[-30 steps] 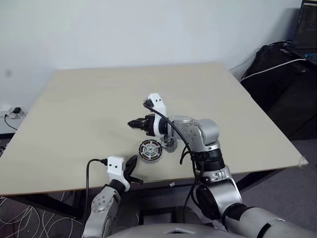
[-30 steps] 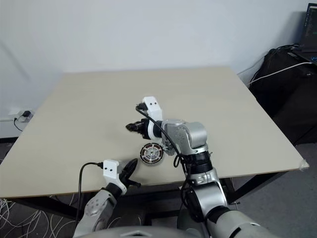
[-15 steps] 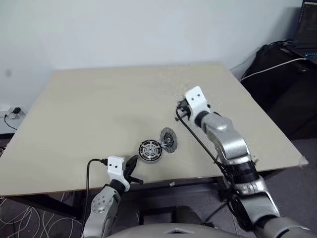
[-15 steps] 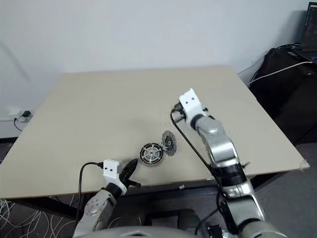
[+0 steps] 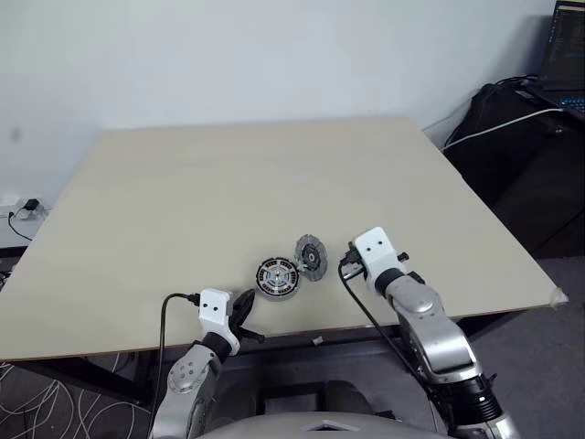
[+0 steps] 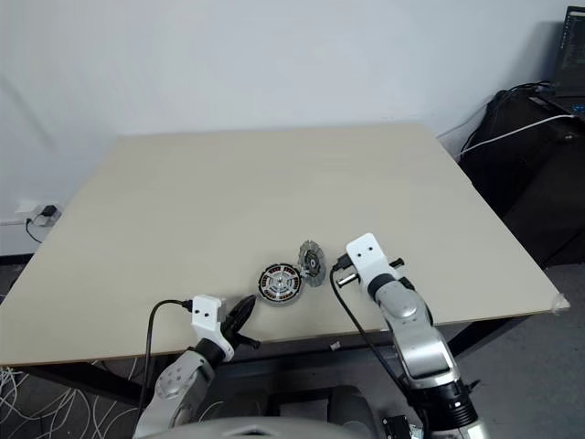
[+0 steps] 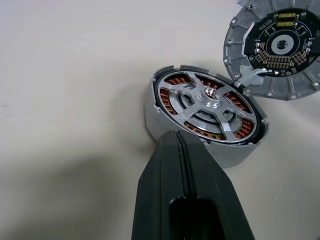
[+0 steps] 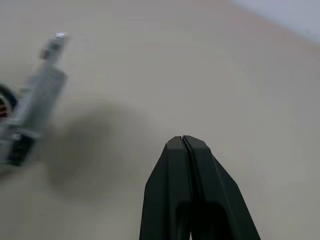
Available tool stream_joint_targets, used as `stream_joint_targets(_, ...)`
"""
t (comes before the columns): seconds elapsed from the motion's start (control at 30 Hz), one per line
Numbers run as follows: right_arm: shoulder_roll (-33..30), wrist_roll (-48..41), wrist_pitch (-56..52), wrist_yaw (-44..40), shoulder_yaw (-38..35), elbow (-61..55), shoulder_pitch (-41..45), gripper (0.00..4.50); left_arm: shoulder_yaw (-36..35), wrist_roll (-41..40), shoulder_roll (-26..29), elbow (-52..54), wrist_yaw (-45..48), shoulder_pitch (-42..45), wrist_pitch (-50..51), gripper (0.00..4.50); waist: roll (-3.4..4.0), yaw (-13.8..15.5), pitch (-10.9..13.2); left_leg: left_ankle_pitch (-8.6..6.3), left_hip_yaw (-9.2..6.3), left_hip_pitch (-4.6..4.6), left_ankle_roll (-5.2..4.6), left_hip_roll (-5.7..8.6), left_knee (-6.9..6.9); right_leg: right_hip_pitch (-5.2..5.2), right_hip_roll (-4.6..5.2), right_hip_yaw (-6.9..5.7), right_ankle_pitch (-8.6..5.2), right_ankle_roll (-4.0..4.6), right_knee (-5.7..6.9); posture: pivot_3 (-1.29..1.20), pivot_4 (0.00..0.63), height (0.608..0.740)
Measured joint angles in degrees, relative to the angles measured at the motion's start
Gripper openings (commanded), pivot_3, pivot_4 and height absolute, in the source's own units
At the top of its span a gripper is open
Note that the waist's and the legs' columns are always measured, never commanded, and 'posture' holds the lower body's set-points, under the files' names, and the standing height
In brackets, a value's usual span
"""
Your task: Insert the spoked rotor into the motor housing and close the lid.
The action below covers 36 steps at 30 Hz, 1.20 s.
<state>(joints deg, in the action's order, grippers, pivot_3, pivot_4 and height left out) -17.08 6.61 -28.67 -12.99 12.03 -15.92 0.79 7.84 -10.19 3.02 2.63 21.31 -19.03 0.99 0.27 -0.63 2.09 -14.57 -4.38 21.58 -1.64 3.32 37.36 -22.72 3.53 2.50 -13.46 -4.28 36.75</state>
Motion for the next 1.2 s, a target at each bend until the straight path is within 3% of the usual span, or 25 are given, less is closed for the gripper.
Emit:
stream_joint_targets(0.37, 3.5, 2.5, 6.4, 0.0, 6.6, 0.4, 0.6, 0.03, 0.0, 0.0, 1.1, 0.1, 0.0, 0.0, 0.3, 0.0, -0.05, 0.0, 0.0, 0.0, -0.02, -0.01, 0.0, 0.0, 0.0, 0.0, 0.0, -0.01, 0.0, 0.0, 0.01, 0.0, 0.0, 0.74)
stream_joint_targets(1.2, 15.1, 5.5, 15.7, 1.9, 11.1, 23.5, 13.9, 0.03, 0.1, 0.0, 1.8, 0.4, 0.0, -0.3, 0.3, 0.0, -0.07, -0.1, -0.1, -0.04, -0.05, -0.31, 0.09, 0.0, 0.0, 0.24, -0.02, -0.01, 0.02, 0.03, 0.08, 0.0, 0.0, 0.74)
